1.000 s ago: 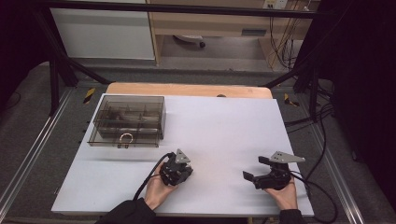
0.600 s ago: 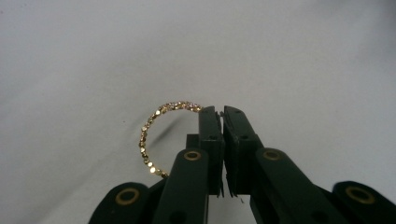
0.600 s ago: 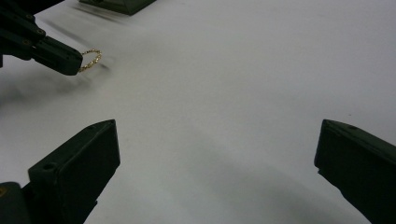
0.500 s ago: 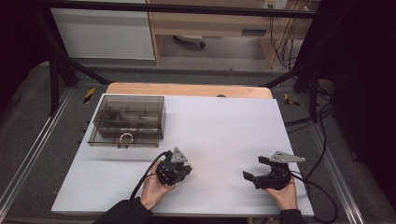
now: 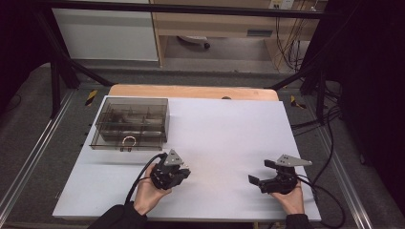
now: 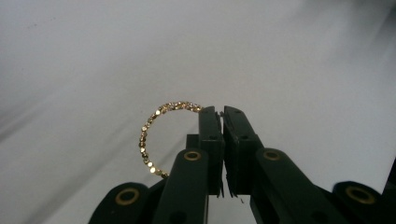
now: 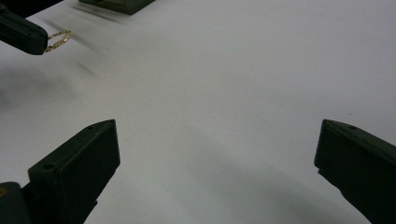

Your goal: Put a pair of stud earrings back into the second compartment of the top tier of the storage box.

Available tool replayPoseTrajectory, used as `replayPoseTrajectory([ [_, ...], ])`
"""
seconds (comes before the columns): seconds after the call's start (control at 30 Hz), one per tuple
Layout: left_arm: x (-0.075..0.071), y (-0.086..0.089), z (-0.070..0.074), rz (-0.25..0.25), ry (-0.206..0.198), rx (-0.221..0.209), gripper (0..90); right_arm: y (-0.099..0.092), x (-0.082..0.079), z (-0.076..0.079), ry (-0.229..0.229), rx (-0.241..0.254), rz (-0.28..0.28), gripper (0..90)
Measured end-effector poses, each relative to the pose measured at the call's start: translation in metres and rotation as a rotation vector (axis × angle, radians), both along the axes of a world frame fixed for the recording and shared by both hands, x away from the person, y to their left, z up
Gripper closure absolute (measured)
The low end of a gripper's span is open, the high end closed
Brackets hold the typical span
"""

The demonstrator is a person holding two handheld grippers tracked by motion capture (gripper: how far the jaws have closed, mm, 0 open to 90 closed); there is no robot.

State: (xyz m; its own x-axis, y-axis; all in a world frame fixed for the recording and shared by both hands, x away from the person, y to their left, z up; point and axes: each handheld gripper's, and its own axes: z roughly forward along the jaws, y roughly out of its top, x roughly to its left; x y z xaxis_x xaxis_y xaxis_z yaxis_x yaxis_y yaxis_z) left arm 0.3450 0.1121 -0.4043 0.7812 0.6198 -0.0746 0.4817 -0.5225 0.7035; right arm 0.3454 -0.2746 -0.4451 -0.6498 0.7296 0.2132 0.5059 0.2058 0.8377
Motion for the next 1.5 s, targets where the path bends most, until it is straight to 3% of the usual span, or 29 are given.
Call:
replayPoseTrajectory([
  [0.8, -0.008, 0.047, 0.041, 0.024, -0.03, 0.001, 85.8, 0.0, 0.0, 0.0, 0.001, 0.0, 0.0, 0.5],
  [1.5, 0.003, 0.09, 0.075, 0.091, -0.059, -0.001, 85.8, 0.0, 0.0, 0.0, 0.001, 0.0, -0.001, 0.5],
])
